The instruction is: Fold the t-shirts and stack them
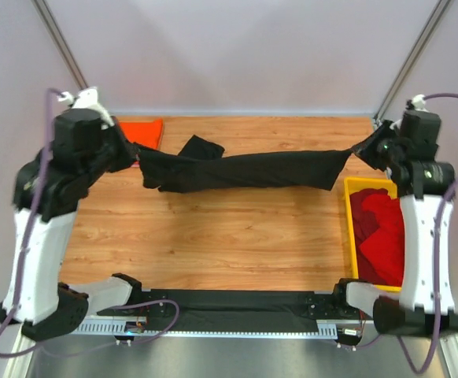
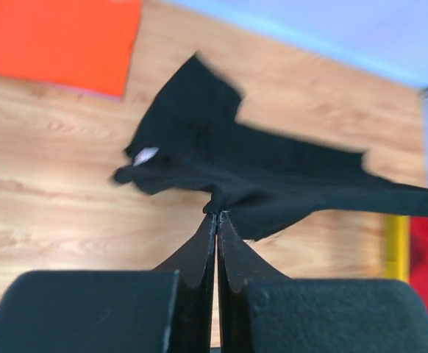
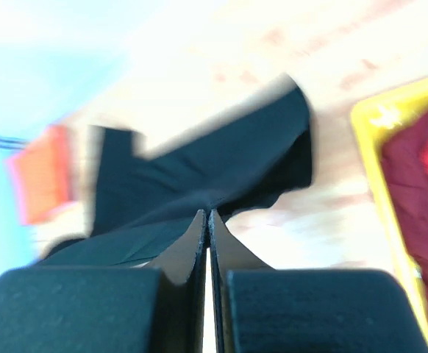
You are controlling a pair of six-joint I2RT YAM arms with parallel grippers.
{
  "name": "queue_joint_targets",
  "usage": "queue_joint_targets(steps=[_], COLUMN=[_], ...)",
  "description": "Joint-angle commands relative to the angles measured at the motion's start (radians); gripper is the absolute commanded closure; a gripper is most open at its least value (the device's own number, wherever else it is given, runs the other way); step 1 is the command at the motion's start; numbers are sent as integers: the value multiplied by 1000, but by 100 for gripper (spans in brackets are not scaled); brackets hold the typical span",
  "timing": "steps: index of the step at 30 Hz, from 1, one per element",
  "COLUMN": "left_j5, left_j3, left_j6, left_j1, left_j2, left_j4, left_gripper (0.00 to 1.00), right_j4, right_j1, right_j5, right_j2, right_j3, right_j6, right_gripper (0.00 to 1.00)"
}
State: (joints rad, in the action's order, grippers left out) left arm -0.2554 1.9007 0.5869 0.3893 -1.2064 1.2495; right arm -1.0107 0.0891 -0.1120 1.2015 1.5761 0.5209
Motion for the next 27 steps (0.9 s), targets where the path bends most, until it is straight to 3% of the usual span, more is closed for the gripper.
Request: queue_joint_targets(steps=[1,5,11,15,18,22,27], left_j5=[83,145,118,3,-143,-67,-12], left_j3=[119,210,218,227,328,613,686], left_j6=[10,11,-21,-56,-111,-142,-185], left_j1=[-1,-1,-3,-4,-12,-81,-118], left_j2=[80,117,76,-49,-219,-441,-516], left_j4=[160,212,203,21,-74,-172,-388], left_gripper=[100,100,100,100,100,100,100], right_j4=[-37,-49,-11,154,285,376,314], right_j1=[-5,-5,-5,-5,-5,-5,-3], right_j5=[-107,-193,-178,-187,-184,-164,-156], right_j2=[-167,-319,-310,-136,-10,244,466], right_j3=[35,41,38,59,145,388,734], right_j6=[71,116,128,143,172,166,131], right_gripper=[100,100,100,100,100,100,100])
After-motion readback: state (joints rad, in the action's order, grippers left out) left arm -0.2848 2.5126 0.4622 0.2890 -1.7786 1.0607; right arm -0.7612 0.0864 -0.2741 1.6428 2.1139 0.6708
